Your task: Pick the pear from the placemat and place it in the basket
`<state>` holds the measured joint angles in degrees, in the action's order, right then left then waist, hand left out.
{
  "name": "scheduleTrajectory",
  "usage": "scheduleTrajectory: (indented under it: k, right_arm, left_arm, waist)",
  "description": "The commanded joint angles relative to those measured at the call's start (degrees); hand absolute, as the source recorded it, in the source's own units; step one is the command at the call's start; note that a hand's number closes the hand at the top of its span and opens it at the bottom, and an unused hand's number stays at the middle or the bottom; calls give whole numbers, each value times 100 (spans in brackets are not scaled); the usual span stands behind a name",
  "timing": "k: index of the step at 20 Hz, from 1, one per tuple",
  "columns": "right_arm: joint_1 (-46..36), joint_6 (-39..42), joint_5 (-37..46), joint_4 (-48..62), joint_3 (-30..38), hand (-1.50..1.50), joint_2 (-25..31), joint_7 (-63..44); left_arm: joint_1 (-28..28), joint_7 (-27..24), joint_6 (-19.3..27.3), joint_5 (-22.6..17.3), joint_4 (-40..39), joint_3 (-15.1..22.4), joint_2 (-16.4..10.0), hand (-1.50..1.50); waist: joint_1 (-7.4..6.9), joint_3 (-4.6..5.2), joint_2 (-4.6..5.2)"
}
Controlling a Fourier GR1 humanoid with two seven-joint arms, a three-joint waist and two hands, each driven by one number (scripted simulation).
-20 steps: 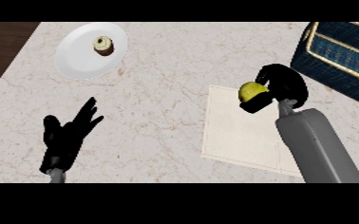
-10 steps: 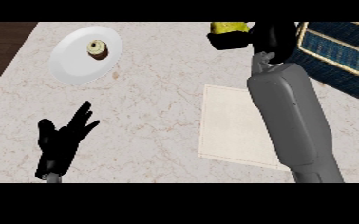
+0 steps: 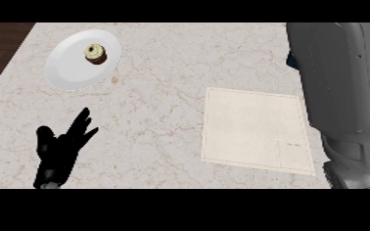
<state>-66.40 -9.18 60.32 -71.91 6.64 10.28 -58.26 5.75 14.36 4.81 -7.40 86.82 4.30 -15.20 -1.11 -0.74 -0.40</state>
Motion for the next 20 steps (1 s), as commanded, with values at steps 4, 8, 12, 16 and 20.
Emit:
scheduleTrajectory:
  k: [4,8,12,16,20]
  right_arm:
    - [-878,345,65,465,627,150,857,-303]
    - [-1202,339,37,1058,890,150,1179,-220]
    - [-1098,190,-107,1742,1162,150,1675,413]
    - [-1093,340,-263,2151,1293,150,2039,795]
    - [-761,69,-273,2419,1267,150,2009,1171]
  left_arm:
    - [457,136,-105,-48,-309,7,26,0]
    - [88,239,-163,-16,-506,32,49,0]
    - [104,349,-89,56,-292,27,32,0]
    - [195,203,-214,21,-328,-40,-18,0]
    - [64,78,-184,68,-688,-139,21,0]
  waist:
    - [46,78,36]
    - [47,80,70]
    - [-1,74,89]
    - [-2,74,84]
    - [42,76,84]
